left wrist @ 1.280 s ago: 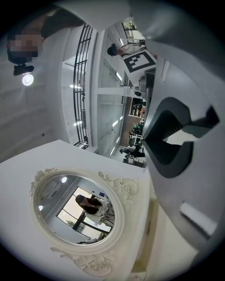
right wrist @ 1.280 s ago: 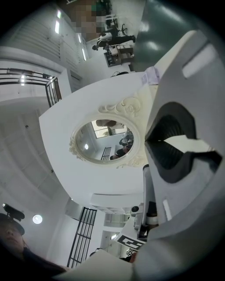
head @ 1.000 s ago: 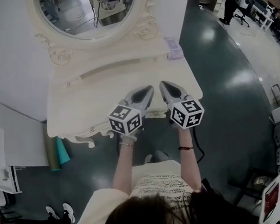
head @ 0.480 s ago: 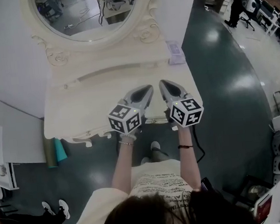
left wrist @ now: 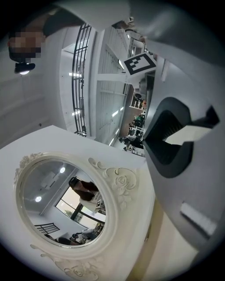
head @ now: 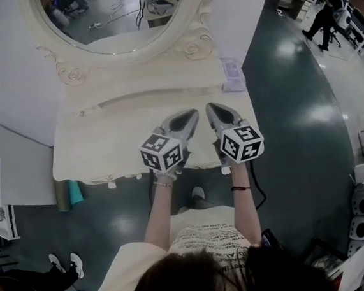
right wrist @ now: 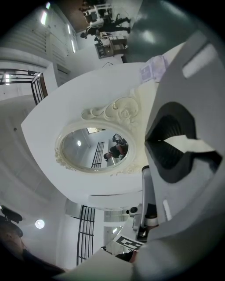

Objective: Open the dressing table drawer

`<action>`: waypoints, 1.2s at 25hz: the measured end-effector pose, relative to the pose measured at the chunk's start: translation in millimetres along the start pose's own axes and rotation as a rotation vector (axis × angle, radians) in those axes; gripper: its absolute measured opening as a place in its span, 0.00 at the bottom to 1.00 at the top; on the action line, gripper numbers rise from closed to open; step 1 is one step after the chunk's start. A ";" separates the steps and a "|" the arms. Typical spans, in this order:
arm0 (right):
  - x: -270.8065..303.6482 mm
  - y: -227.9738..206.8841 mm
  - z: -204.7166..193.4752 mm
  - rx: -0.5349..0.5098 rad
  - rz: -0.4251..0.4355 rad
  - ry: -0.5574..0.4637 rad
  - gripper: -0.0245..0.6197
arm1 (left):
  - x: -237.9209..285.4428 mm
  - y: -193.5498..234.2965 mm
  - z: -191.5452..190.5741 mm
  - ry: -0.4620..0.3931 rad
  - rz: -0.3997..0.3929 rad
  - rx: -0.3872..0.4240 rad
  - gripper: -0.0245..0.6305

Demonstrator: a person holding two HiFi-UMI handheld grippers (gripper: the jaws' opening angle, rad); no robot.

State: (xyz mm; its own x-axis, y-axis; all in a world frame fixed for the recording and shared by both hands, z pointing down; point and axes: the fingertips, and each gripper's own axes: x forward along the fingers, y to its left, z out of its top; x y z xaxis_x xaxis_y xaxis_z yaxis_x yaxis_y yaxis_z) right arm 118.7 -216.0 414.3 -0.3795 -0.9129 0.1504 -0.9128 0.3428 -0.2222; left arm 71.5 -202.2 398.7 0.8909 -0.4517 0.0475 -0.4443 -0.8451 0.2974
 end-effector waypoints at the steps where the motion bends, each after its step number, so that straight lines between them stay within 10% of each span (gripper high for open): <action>1: 2.7 -3.5 0.8 0.002 0.005 0.004 0.04 | 3.6 2.2 0.0 0.000 0.004 -0.005 0.04; 30: 61.3 -53.6 -29.5 0.086 0.019 0.139 0.04 | 45.2 57.8 -36.8 0.081 0.053 -0.127 0.04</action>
State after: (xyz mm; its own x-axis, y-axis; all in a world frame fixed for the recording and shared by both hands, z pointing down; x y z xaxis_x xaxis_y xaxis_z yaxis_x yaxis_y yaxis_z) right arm 139.9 -283.9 463.9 -0.4190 -0.8650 0.2761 -0.8914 0.3339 -0.3066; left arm 89.6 -261.0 453.2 0.8736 -0.4656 0.1415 -0.4798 -0.7753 0.4108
